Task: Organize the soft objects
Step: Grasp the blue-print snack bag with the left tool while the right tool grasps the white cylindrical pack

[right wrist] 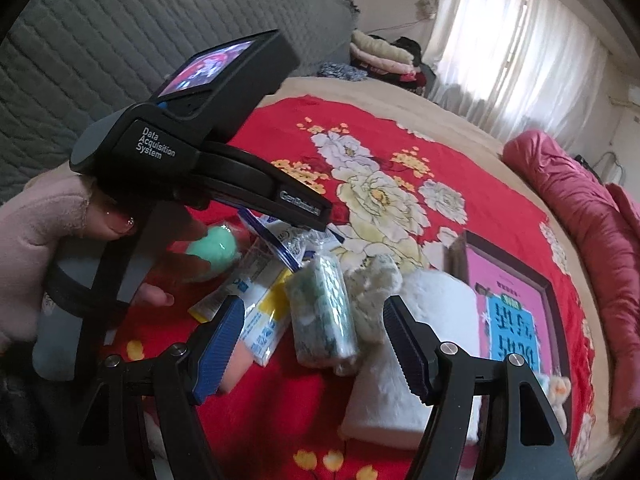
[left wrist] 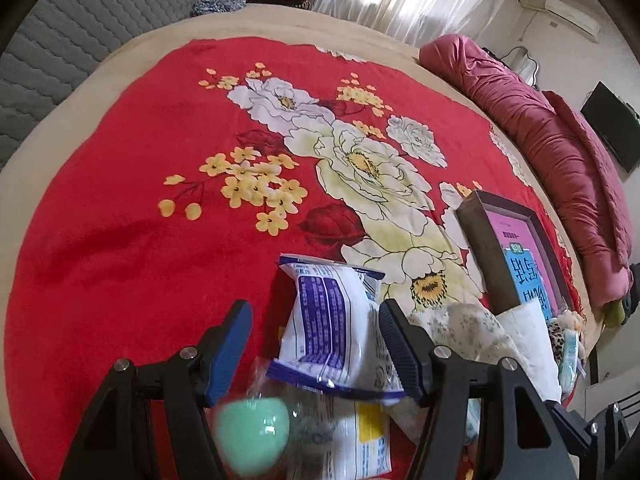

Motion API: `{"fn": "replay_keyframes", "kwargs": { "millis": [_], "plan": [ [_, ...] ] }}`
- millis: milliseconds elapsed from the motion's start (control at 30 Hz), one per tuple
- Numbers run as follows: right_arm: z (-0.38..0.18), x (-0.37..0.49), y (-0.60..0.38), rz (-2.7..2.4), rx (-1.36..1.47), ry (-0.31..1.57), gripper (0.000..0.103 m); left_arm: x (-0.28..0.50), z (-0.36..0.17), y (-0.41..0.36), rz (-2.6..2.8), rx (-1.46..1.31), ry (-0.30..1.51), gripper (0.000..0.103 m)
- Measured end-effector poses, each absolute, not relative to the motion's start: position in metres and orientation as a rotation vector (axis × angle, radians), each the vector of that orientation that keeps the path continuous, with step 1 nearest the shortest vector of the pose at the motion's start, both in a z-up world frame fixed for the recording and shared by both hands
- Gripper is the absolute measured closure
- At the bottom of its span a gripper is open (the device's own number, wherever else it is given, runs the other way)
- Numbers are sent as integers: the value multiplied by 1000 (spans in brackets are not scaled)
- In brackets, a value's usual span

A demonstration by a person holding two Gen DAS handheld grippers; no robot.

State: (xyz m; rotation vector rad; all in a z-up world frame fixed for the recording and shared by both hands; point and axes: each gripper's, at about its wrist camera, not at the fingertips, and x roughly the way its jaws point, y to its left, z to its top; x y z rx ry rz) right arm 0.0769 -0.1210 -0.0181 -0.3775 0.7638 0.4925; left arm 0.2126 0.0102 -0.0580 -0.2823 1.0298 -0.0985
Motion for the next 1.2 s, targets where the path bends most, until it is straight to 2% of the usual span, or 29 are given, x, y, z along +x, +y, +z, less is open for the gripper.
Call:
{"fn": "replay_keyframes", "kwargs": {
  "millis": [400,433,467,533,567,633,800,967,1200],
  "plan": [
    [-50,119,-95,515,-520,826,30,228,-75,14,-205,-310,1105,38],
    [-53,122,-93,520,-525,832,32,228,-76,14,-209,-311,1106,38],
    [-56,123,-92,523,-525,837,36,228,-76,14,-214,-314,1109,38],
    [-61,126,-91,527,-517,857,57,229,-78,13,-232,-327,1119,38],
    [-63,127,-91,530,-512,863,62,229,-79,13,-237,-330,1121,38],
    [-67,128,-94,555,-479,891,82,229,-80,12,-245,-330,1122,38],
    [-66,123,-108,574,-399,897,84,229,-82,7,-264,-329,1112,38],
    [-59,115,-122,571,-338,887,84,228,-81,14,-273,-376,1084,58],
    [-46,109,-133,569,-281,867,84,223,-78,27,-305,-499,1043,62]
  ]
}}
